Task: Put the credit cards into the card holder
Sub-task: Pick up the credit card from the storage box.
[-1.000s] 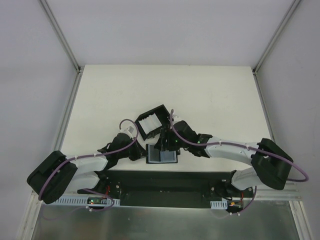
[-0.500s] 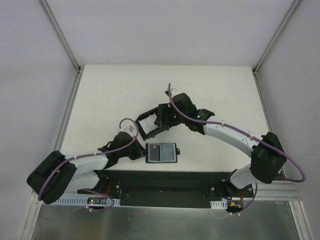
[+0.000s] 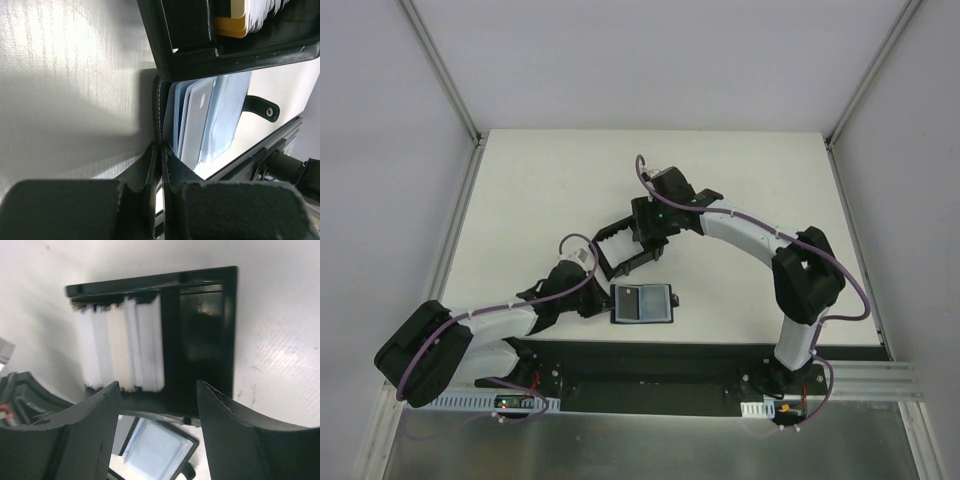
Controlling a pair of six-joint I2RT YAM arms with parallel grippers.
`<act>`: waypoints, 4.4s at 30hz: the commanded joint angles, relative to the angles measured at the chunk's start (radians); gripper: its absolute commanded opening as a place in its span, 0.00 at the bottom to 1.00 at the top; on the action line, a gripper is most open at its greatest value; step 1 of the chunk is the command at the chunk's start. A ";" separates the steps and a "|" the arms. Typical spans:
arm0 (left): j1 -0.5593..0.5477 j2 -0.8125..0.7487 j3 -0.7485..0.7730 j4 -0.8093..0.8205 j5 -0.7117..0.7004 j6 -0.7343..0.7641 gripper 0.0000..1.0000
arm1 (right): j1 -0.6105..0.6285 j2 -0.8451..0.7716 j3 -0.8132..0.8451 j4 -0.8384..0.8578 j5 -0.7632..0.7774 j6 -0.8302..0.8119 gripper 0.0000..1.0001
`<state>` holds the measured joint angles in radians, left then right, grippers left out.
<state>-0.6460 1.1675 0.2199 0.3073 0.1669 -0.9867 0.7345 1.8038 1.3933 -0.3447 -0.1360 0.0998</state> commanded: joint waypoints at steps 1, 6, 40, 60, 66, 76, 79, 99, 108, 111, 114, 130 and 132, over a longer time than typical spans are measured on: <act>0.022 0.032 -0.021 -0.152 -0.081 0.068 0.00 | -0.043 0.028 0.055 -0.039 -0.025 -0.032 0.64; 0.028 0.058 0.002 -0.151 -0.069 0.085 0.00 | -0.090 0.063 0.070 -0.040 -0.025 -0.040 0.65; 0.048 0.069 0.026 -0.154 -0.050 0.117 0.00 | -0.161 -0.004 -0.045 -0.080 0.072 -0.038 0.66; 0.048 0.058 0.018 -0.154 -0.041 0.117 0.00 | -0.161 0.160 0.127 -0.097 -0.085 -0.143 0.76; 0.048 0.064 0.021 -0.154 -0.041 0.118 0.00 | -0.159 0.170 0.095 -0.082 -0.125 -0.126 0.79; 0.048 0.070 0.024 -0.154 -0.037 0.123 0.00 | -0.161 0.189 0.079 -0.074 -0.183 -0.101 0.81; 0.048 0.070 0.022 -0.154 -0.037 0.129 0.00 | -0.162 0.178 0.078 -0.062 -0.215 -0.068 0.77; 0.048 0.093 0.038 -0.151 -0.027 0.135 0.00 | -0.193 0.092 0.035 -0.011 -0.281 -0.041 0.51; 0.048 0.100 0.041 -0.149 -0.024 0.135 0.00 | -0.202 0.078 0.029 -0.008 -0.284 -0.037 0.42; 0.048 0.100 0.042 -0.148 -0.024 0.135 0.00 | -0.205 0.077 0.030 -0.008 -0.290 -0.037 0.39; 0.048 0.104 0.045 -0.146 -0.020 0.137 0.00 | -0.205 0.074 0.027 -0.008 -0.294 -0.038 0.35; 0.048 0.109 0.047 -0.143 -0.012 0.138 0.00 | -0.208 0.052 0.059 -0.043 -0.194 -0.089 0.11; 0.048 0.106 0.045 -0.143 -0.012 0.137 0.00 | -0.207 0.055 0.075 -0.065 -0.172 -0.092 0.08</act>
<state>-0.6067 1.2446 0.2878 0.2928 0.2008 -0.8997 0.5243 1.9106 1.4162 -0.3752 -0.3443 0.0319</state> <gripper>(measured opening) 0.009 0.106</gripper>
